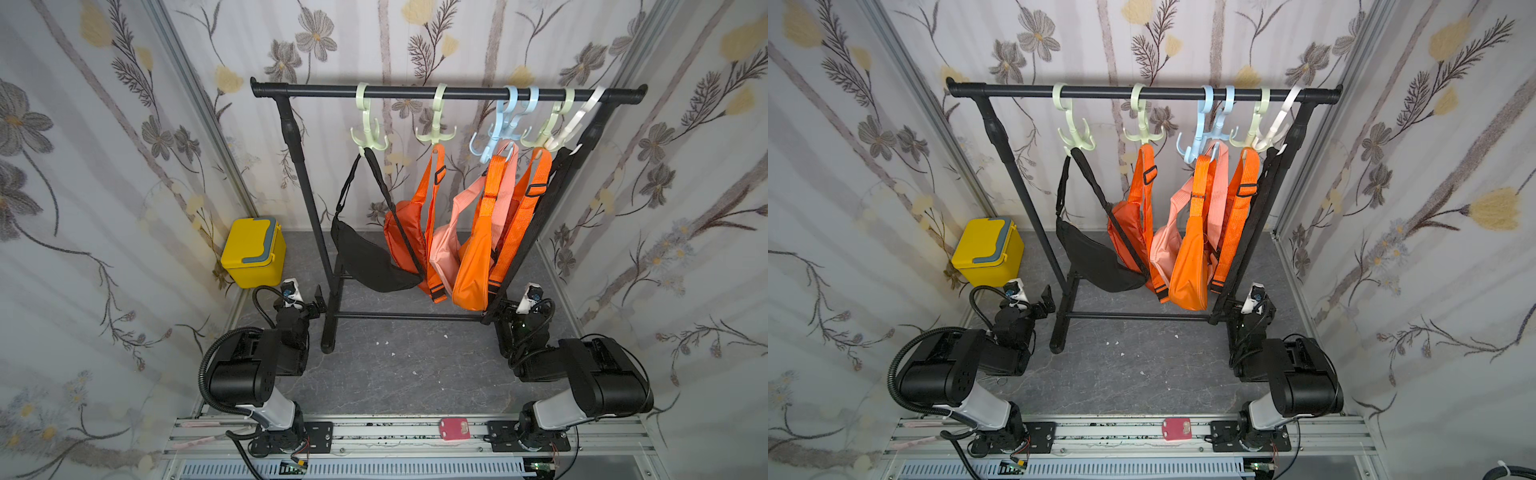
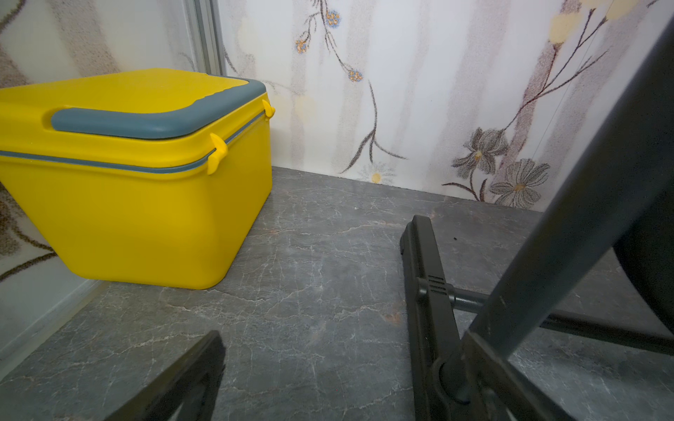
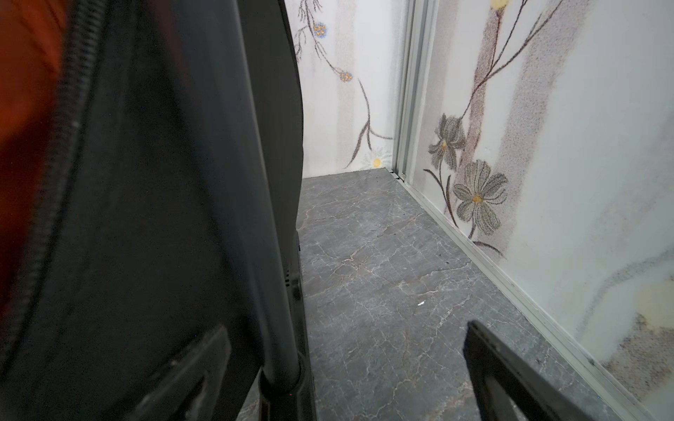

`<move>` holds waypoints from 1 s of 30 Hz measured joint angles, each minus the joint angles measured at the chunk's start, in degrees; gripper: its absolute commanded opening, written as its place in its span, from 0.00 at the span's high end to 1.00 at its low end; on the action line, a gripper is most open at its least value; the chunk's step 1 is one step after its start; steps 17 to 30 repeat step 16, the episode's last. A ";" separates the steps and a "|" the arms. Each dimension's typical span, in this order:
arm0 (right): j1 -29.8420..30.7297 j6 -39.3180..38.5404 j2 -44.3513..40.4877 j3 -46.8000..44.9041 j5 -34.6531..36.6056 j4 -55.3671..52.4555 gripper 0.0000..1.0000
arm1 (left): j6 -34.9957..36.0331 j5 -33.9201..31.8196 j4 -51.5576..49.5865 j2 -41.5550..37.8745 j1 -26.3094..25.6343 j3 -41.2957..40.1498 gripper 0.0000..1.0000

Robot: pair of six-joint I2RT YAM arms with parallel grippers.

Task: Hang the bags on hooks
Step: Reset both arms

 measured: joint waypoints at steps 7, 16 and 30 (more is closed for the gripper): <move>-0.04 0.02 0.09 0.13 -0.02 -0.66 0.01 | 0.00 1.07 -0.13 0.00 0.00 0.00 0.00; -0.04 0.02 0.07 0.07 -0.22 -0.90 0.01 | 0.00 2.21 -0.35 0.00 0.28 0.15 0.00; -0.04 0.02 0.07 0.07 -0.22 -0.90 0.01 | 0.00 2.21 -0.35 0.00 0.28 0.15 0.00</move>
